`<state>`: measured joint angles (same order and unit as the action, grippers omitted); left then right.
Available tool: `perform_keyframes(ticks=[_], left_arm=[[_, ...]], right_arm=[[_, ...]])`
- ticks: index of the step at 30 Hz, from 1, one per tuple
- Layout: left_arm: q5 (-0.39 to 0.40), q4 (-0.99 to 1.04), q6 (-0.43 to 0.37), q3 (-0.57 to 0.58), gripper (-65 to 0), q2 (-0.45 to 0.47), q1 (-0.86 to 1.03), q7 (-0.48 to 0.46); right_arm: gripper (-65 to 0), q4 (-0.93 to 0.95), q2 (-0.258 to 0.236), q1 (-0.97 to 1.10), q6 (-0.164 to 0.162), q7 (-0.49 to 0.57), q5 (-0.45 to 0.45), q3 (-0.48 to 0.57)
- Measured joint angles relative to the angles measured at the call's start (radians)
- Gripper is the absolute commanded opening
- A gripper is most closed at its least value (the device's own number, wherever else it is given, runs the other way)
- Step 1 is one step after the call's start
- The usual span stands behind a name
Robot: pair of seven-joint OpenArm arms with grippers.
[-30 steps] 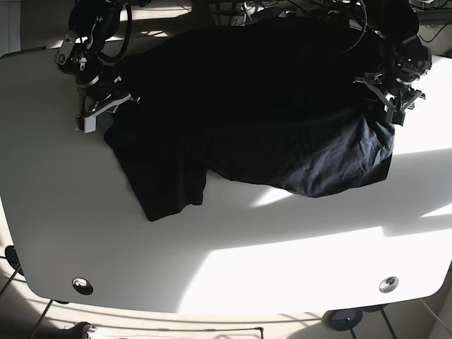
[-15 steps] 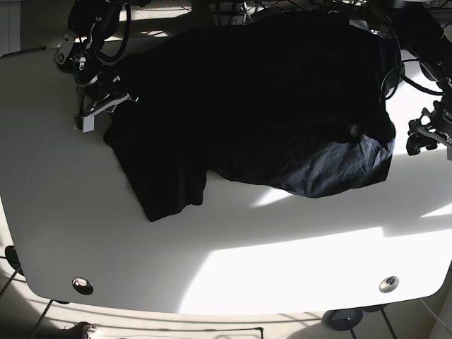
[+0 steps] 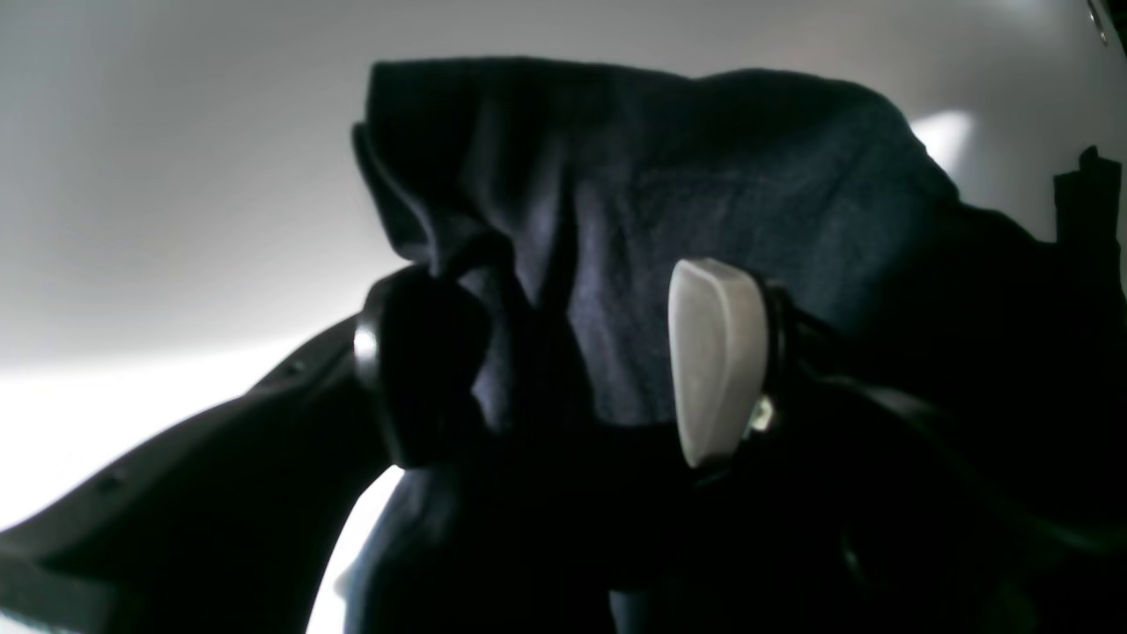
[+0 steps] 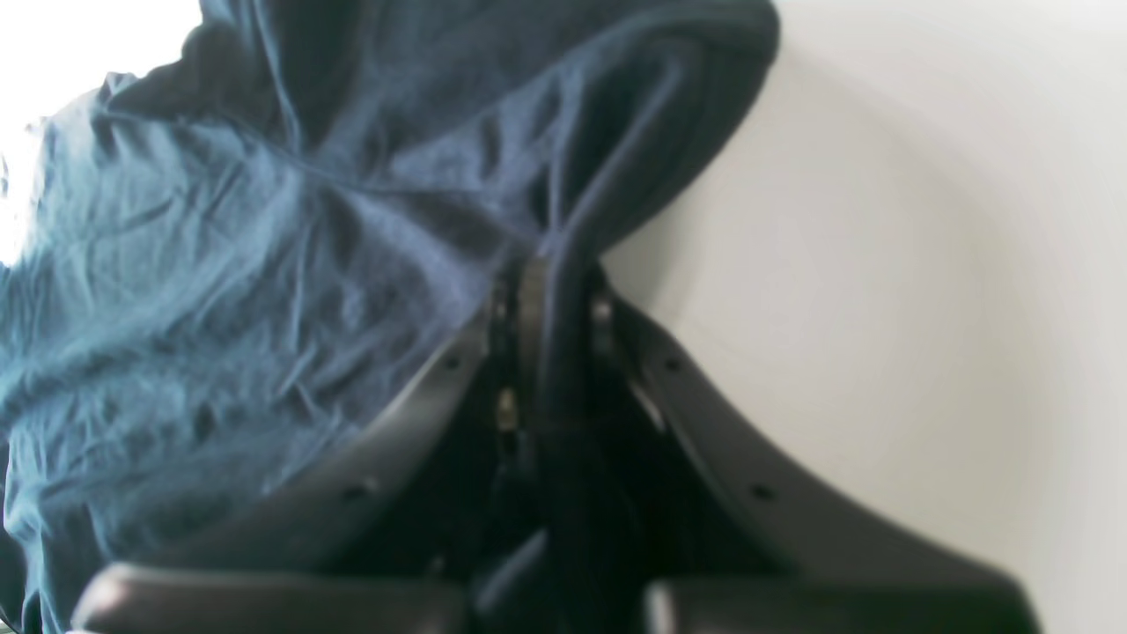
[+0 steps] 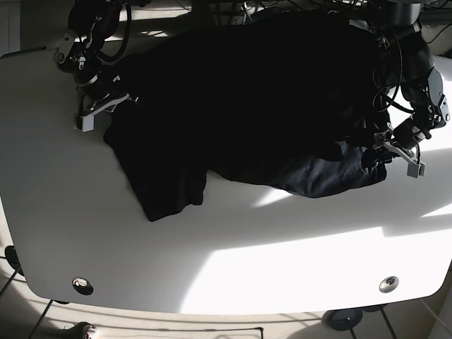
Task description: Fold the T-shirt properly
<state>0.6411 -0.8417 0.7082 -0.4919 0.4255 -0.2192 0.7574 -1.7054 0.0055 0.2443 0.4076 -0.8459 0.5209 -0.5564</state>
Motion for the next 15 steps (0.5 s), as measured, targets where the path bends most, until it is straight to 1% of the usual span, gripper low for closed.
perform_keyframes(ticks=[2,3,4,5,6,7,9,11,13,15], left_arm=[[0.008,-0.005,0.000,0.067,-28.5,-0.002,-0.004,-0.008],[0.008,-0.008,0.000,0.104,-31.0,-0.002,-0.010,-0.007],[0.007,-0.008,0.000,0.115,-37.4,-0.008,-0.012,-0.007],[-0.001,-0.008,0.000,0.117,-51.9,-0.021,-0.013,-0.006],[-0.004,-0.005,0.000,0.119,-61.3,-0.023,-0.010,-0.013],[-0.008,-0.004,0.000,0.121,-65.0,-0.023,-0.004,-0.030],[-0.008,-0.003,0.000,0.121,-65.0,-0.020,0.000,-0.040],[-0.024,-0.042,-0.002,0.121,-65.0,-0.021,0.004,-0.024],[-0.073,-0.168,-0.015,0.121,-65.0,-0.023,0.027,0.017],[-0.064,-0.313,-0.014,0.121,-65.0,-0.019,0.063,0.012]], right_arm=[[-61.7,0.000,0.000,0.000,0.000,0.000,0.000,0.000],[-61.7,0.000,0.001,0.000,0.000,0.000,0.000,0.000],[-61.7,0.000,0.001,-0.002,0.000,0.000,0.000,0.000],[-61.7,0.000,0.000,-0.003,-0.007,0.003,0.000,0.000],[-61.7,0.000,0.000,-0.003,-0.007,0.004,0.000,0.000],[-61.7,0.000,0.000,-0.003,-0.007,0.004,0.000,0.000],[-62.5,0.000,0.000,-0.003,-0.003,0.004,0.000,0.000],[-62.9,0.000,0.000,-0.005,-0.003,0.004,0.000,0.000],[-62.9,-0.002,0.000,-0.005,-0.003,0.004,0.000,0.000],[-63.1,-0.038,0.001,0.002,-0.003,0.003,0.000,0.000]])
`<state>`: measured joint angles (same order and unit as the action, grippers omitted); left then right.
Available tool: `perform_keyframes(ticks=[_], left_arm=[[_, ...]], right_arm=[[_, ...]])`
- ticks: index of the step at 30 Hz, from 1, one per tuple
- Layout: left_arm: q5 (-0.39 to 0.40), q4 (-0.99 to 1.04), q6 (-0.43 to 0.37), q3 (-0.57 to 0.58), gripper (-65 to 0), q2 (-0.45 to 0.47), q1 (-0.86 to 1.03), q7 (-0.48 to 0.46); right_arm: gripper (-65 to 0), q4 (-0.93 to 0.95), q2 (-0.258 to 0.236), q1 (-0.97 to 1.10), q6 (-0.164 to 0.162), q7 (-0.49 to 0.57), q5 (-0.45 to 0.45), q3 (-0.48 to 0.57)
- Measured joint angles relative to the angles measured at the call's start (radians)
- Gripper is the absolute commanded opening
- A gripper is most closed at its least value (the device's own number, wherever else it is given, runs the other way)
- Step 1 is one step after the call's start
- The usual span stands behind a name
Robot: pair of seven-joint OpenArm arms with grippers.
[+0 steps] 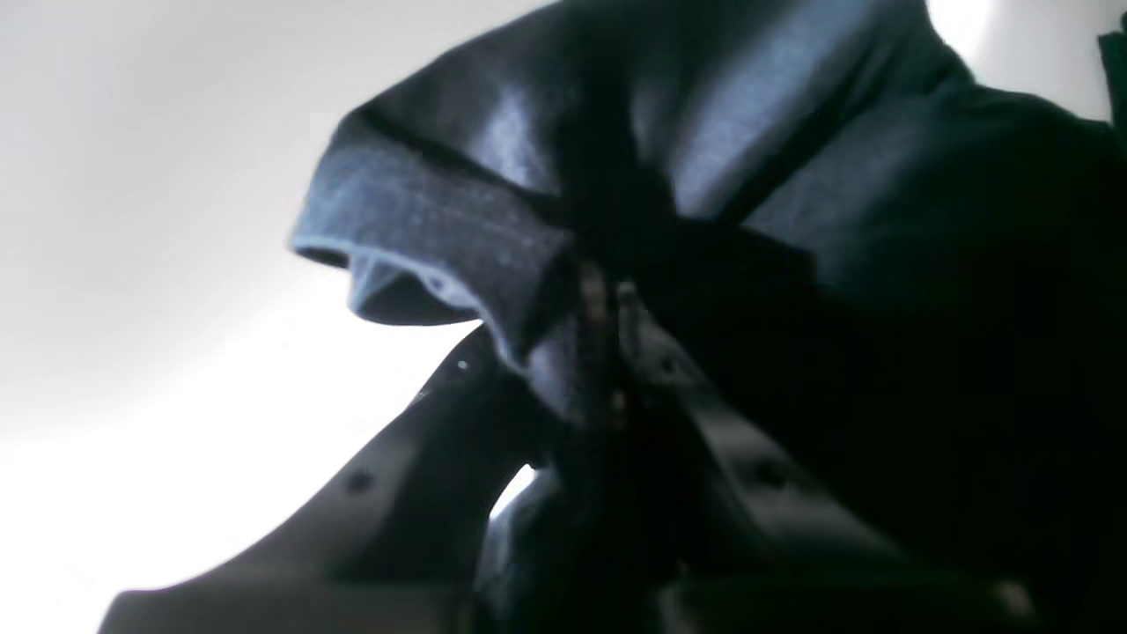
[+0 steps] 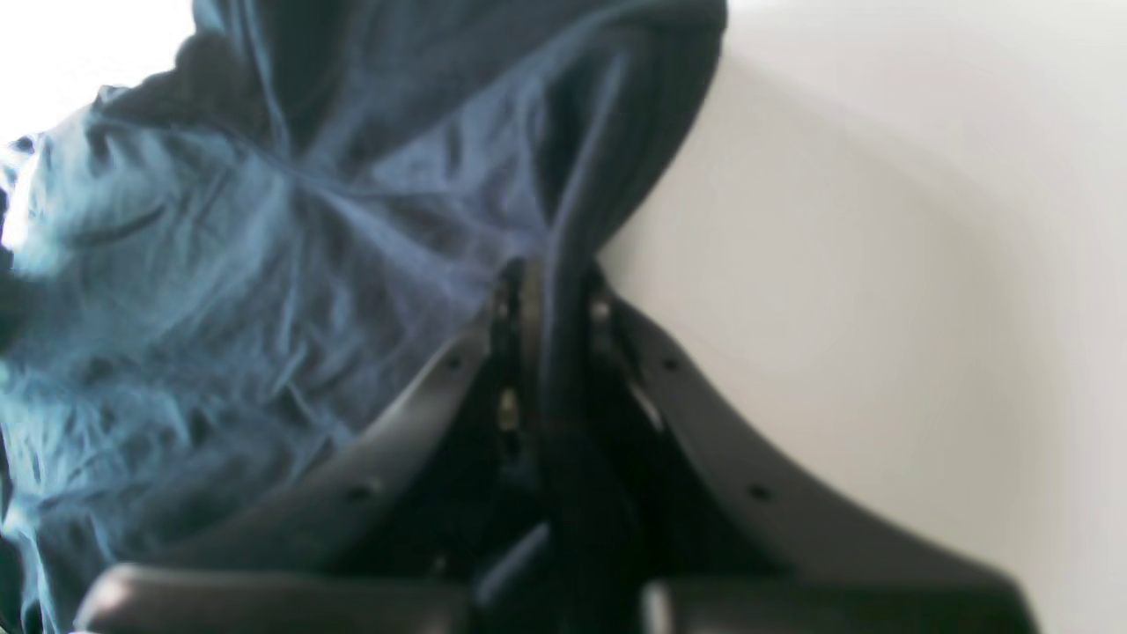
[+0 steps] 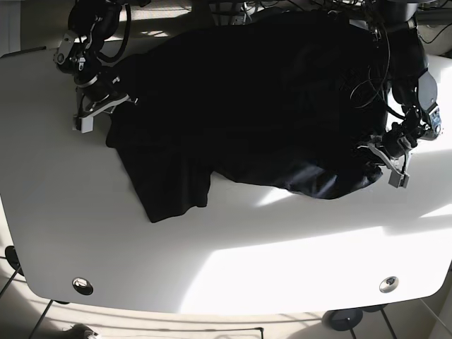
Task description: Fold the T-shirt properly
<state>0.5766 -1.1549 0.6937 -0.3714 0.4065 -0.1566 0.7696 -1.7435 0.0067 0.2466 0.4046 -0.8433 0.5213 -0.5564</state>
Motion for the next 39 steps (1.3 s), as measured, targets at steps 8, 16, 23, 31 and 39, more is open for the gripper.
perform_keyframes(ticks=[8,16,23,31,39], left_arm=[[-0.009,-0.252,0.000,0.006,-65.0,-0.026,-0.018,0.107],[-0.046,-0.117,0.004,0.098,-65.0,-0.077,-0.330,0.121],[-0.060,0.137,0.003,0.201,-65.0,-0.109,-0.652,0.052],[-0.060,0.229,-0.042,0.208,-65.0,-0.077,-1.008,-0.012],[-0.021,0.101,-0.036,0.180,-65.0,0.010,-0.951,-0.040]], right_arm=[[-63.1,-0.073,-0.050,-0.038,0.013,-0.029,0.001,0.009],[-63.1,0.082,-0.217,-0.354,0.018,-0.129,0.005,0.011],[-63.1,0.282,-0.360,-0.771,0.094,-0.216,0.003,0.141],[-63.1,0.526,-0.431,-1.361,0.143,-0.216,0.002,0.395],[-63.1,0.378,-0.434,-1.361,0.151,-0.273,0.013,0.374]])
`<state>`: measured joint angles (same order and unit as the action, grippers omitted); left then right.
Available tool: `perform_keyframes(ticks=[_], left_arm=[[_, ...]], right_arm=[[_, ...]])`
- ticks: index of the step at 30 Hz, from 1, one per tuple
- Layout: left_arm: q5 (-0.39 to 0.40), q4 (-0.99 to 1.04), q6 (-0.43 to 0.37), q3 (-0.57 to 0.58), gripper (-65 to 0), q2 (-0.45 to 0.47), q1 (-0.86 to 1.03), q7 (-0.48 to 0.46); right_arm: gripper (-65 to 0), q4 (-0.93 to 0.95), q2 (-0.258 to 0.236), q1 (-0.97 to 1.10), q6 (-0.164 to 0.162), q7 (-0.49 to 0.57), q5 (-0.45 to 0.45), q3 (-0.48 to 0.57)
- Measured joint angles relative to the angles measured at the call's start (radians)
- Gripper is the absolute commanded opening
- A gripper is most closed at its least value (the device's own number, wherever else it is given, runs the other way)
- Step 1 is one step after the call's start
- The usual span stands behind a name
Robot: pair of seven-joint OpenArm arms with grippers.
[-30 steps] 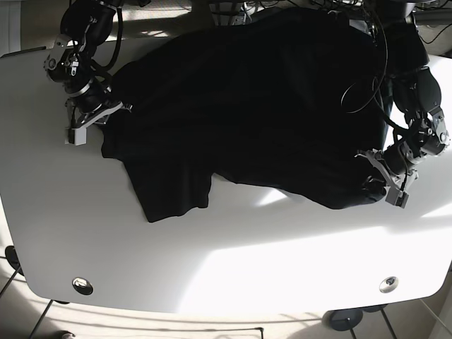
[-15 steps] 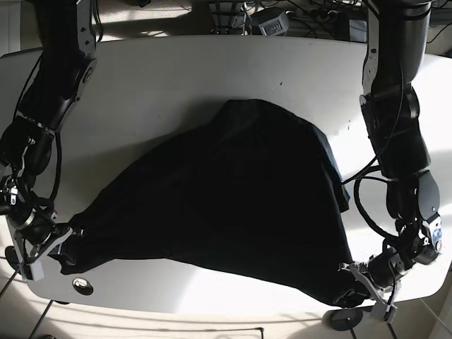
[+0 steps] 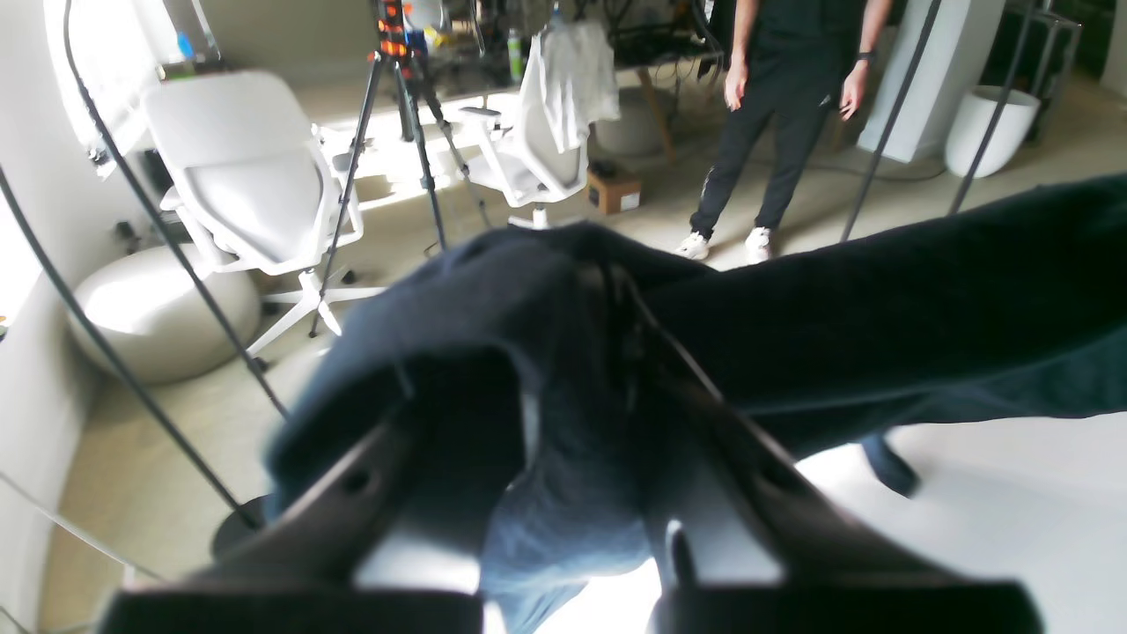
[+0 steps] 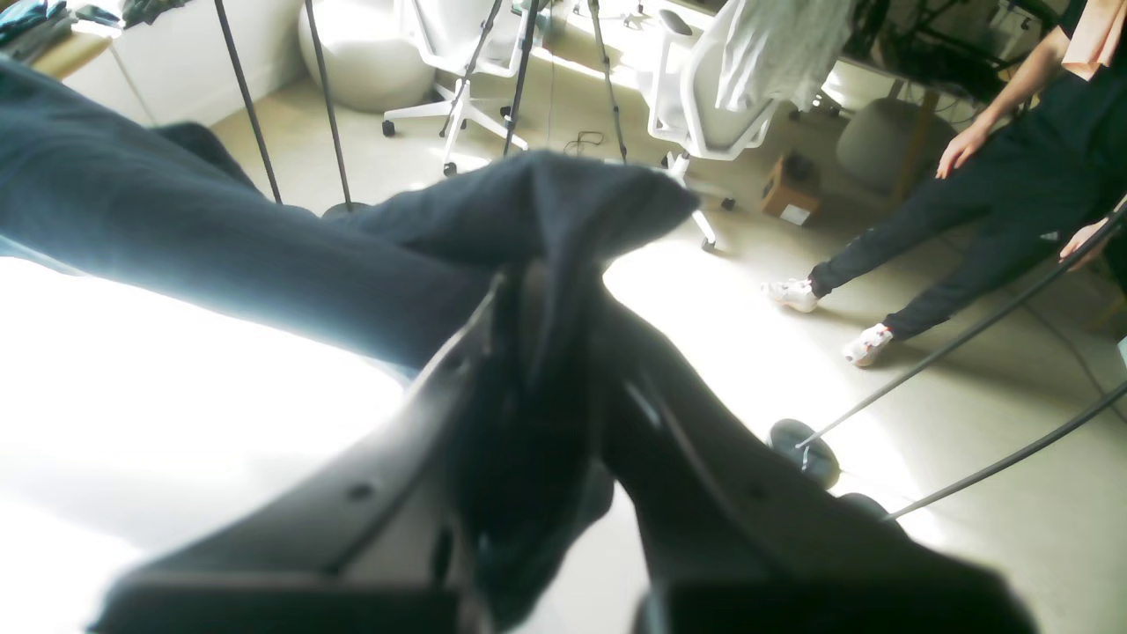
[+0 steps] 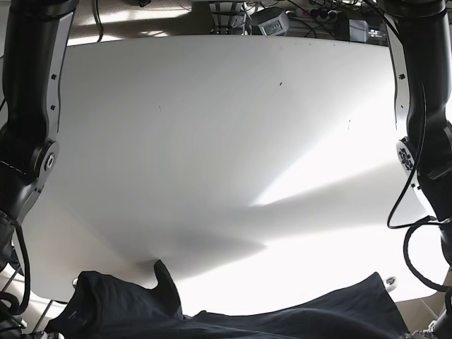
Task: Fold the T-shirt properly
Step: 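Lift the shirt with both grippers and swing it out over the table, then lay the shirt down and drag both grippers back to flatten it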
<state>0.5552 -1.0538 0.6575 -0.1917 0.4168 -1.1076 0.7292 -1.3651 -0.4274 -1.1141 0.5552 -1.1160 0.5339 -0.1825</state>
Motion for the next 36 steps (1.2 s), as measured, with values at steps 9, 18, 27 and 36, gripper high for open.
perform_keyframes(ticks=[9,18,27,36], left_arm=[[-0.025,-0.246,0.040,-0.129,-65.0,-0.012,0.647,0.024],[-0.024,-0.468,0.040,-0.255,-65.0,-0.015,1.131,0.021],[-0.024,-0.491,0.040,-0.343,-65.0,-0.031,1.308,0.014],[-0.028,-0.576,0.039,-0.347,-48.1,-0.026,1.458,0.021]], right_arm=[[-63.1,-0.321,0.098,0.794,-0.001,-0.023,0.073,-0.218],[-63.1,-0.541,0.227,1.273,-0.002,-0.014,0.075,-0.308],[-63.1,-0.544,0.269,1.453,-0.003,-0.010,0.077,-0.338],[-62.1,-0.545,0.258,1.526,-0.003,-0.010,0.080,-0.337]])
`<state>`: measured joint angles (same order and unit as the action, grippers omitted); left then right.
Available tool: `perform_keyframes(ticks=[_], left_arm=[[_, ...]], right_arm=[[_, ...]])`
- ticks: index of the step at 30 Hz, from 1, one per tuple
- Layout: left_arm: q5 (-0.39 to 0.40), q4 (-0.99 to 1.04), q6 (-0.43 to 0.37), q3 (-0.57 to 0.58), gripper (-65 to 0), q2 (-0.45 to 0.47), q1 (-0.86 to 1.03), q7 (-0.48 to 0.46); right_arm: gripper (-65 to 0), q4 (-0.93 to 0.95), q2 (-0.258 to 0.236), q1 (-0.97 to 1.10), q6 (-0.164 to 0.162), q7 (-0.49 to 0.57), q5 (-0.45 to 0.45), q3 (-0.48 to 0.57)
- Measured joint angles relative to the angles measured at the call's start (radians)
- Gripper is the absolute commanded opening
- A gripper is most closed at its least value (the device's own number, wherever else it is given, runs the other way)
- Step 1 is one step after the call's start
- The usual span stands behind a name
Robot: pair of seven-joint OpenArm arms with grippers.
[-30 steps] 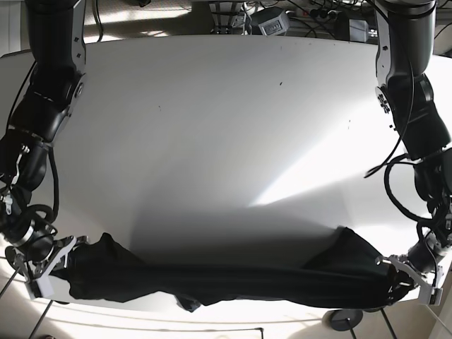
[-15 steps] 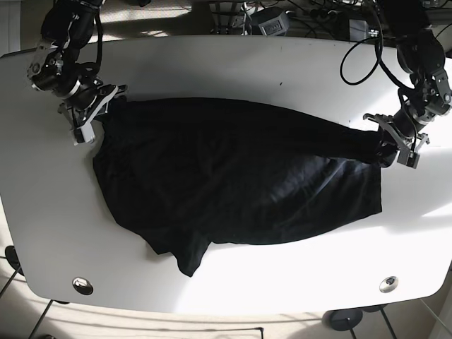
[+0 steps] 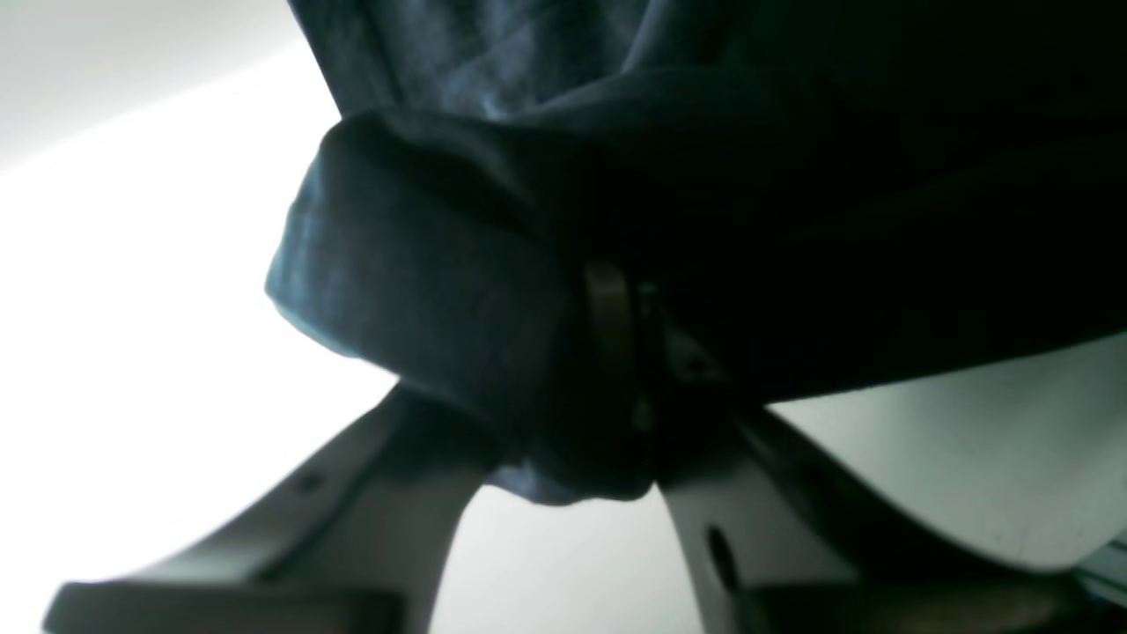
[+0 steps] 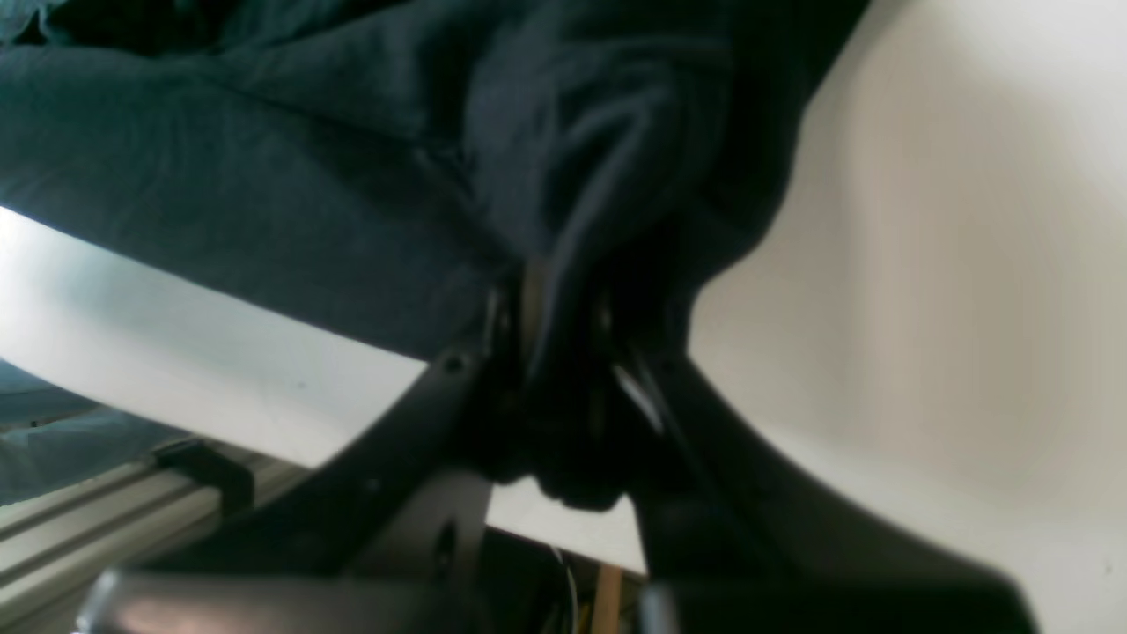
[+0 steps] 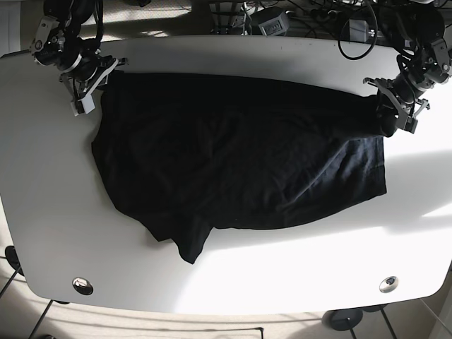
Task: Fold the T-shirt properly
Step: 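Lay the shirt down and drag both grippers back to flatten it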
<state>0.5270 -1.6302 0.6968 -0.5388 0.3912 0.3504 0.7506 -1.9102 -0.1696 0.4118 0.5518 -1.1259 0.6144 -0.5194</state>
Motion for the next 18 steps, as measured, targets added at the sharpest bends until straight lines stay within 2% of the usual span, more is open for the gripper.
perform_keyframes(ticks=[1,2,3,4,5,9,11,14,18], left_arm=[[-0.005,-0.017,0.000,-0.006,-38.5,0.000,0.020,0.032],[-0.022,-0.044,0.000,-0.029,-30.7,-0.003,0.039,0.068],[-0.042,-0.060,0.000,-0.048,-27.5,-0.003,0.048,0.083],[-0.060,-0.069,0.000,-0.063,-26.5,-0.002,0.049,0.096],[-0.077,-0.072,0.000,-0.071,-26.4,0.000,0.050,0.102],[-0.052,-0.079,0.001,-0.145,-26.1,0.007,0.105,0.117],[-0.056,-0.075,0.001,-0.177,-26.4,0.041,0.134,0.132],[-0.042,-0.079,0.000,-0.233,-26.5,0.061,0.153,0.114],[-0.058,-0.133,0.000,-0.266,-26.5,0.029,0.170,0.135]], right_arm=[[-59.0,0.000,-0.017,0.014,0.001,0.000,0.002,0.008],[-52.3,0.000,-0.028,0.028,0.002,0.001,0.003,0.007],[-46.8,0.000,-0.031,0.039,0.002,0.004,0.001,0.003],[-40.6,0.000,-0.032,0.050,0.003,0.003,0.001,-0.001],[-34.4,-0.001,-0.033,0.058,0.017,0.003,0.000,-0.002],[-15.2,-0.034,-0.024,0.092,0.132,0.006,0.010,-0.088],[-12.4,-0.034,-0.024,0.100,0.137,-0.002,0.005,-0.126],[-12.5,-0.034,-0.019,0.117,0.140,0.004,0.108,-0.201],[-12.5,-0.032,-0.033,0.135,0.140,-0.005,0.192,-0.221]])
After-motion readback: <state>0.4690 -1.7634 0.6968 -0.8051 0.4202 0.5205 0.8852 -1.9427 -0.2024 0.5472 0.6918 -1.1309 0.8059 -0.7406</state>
